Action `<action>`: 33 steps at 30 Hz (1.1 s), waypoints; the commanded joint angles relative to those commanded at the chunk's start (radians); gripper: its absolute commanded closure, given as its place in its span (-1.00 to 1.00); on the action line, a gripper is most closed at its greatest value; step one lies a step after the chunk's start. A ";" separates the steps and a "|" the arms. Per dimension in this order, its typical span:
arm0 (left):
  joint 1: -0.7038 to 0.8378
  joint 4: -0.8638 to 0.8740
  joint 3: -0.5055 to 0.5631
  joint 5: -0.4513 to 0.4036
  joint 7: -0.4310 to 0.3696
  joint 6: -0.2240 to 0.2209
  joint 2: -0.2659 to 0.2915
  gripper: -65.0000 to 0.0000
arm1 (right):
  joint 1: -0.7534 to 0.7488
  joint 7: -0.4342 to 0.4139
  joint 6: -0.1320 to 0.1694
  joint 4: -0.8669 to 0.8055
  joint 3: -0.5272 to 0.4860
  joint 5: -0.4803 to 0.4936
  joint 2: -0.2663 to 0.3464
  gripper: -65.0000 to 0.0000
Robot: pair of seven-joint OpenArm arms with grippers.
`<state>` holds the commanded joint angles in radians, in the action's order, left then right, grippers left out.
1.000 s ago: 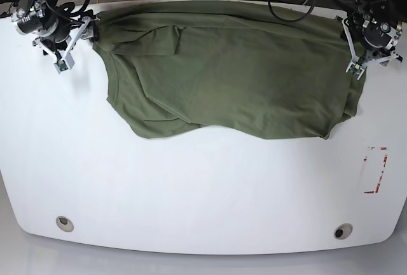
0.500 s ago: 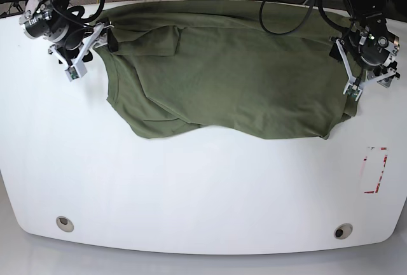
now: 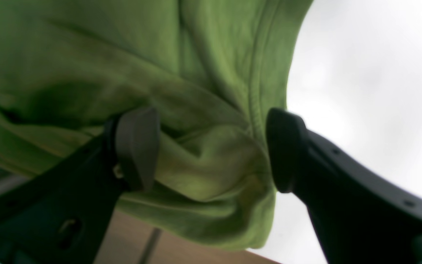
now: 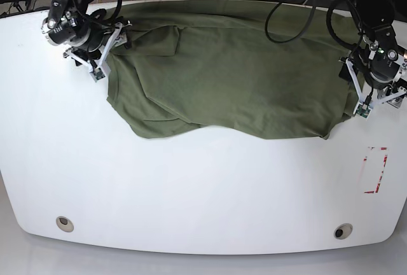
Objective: Fold the T-shirt properly
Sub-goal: 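Pull the held edge back onto the shirt with both grippers, then hold the shirt edge with both grippers, pressing it onto the shirt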
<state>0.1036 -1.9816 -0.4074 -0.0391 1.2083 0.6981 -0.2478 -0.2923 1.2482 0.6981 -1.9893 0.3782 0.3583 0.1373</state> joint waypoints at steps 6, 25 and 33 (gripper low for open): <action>0.011 0.002 -0.006 -0.003 0.000 0.000 -0.002 -0.55 | -0.005 -0.037 0.000 0.000 -0.084 -0.068 0.000 -0.19; 0.072 0.000 -0.006 -0.002 -0.002 0.000 -0.002 -0.17 | -0.014 -0.064 0.000 0.003 -0.120 -0.147 0.005 0.31; 0.072 0.000 -0.006 -0.002 -0.002 0.000 -0.002 -0.16 | -0.015 -0.066 0.000 0.005 -0.120 -0.147 0.005 0.40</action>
<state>0.1757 -1.9816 -0.4135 -0.0407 1.2068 0.6981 -0.2493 -0.3076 1.1822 0.6981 -1.9847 0.2585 0.2110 0.1419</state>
